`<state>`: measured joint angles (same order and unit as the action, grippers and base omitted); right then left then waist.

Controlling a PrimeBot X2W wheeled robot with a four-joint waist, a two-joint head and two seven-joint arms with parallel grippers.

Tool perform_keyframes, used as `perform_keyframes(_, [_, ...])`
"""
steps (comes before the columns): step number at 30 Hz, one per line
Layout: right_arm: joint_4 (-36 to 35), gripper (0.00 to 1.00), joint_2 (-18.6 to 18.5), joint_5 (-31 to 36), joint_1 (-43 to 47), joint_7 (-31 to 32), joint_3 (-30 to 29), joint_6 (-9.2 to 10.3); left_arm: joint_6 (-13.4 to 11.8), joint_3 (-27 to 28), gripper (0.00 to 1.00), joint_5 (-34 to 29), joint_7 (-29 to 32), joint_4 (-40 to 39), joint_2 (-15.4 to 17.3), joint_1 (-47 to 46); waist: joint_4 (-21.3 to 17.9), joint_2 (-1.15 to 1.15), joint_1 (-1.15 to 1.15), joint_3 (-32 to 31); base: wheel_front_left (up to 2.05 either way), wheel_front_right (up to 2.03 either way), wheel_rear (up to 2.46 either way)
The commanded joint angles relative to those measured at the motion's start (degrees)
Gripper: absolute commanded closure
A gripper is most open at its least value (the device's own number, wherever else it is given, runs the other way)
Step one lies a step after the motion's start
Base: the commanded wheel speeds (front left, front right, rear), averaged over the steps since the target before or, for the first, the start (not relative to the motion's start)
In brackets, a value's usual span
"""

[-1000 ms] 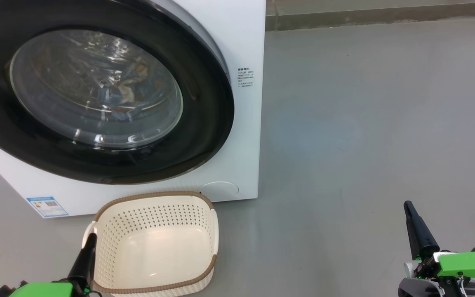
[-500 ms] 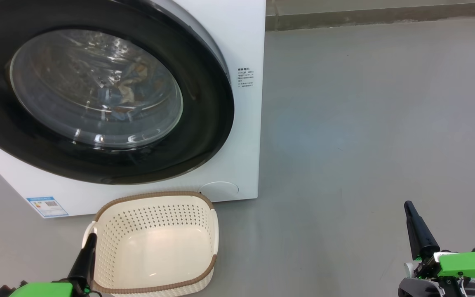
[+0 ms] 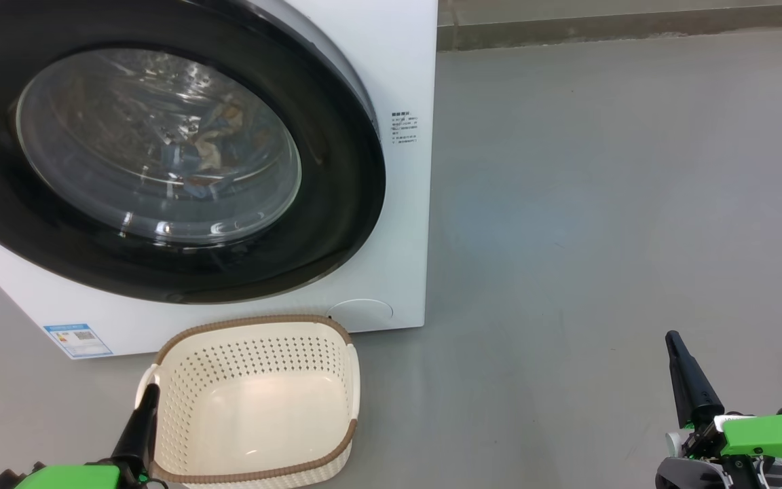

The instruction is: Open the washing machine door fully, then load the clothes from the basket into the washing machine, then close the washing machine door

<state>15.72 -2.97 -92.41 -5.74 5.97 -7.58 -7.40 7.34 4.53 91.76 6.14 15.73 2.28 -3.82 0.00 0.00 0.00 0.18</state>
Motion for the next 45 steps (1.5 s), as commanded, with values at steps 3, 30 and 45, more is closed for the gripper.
perform_keyframes(3, [-1.7, 1.00, -0.1, 0.1, -0.4, 0.3, 1.3, -0.09, 0.1, 2.0, 1.00, 0.4, 0.4, -1.7, 0.6, -2.4, 0.0, 0.00, 0.00, 0.0, 0.00, 0.00, 0.00])
perform_keyframes(30, [-1.7, 1.00, 0.0, 0.2, -0.4, 0.4, 1.2, -0.09, 0.1, 2.0, 1.00, 0.4, 0.4, -1.7, 0.6, -2.4, 0.0, 0.00, 0.00, 0.0, 0.00, 0.00, 0.00])
perform_keyframes(45, [-1.7, 1.00, 0.0, 0.2, -0.4, 0.5, 1.1, -0.09, 0.1, 2.0, 1.00, 0.4, 0.4, -1.7, 0.6, -2.4, 0.0, 0.00, 0.00, 0.0, 0.00, 0.00, 0.00])
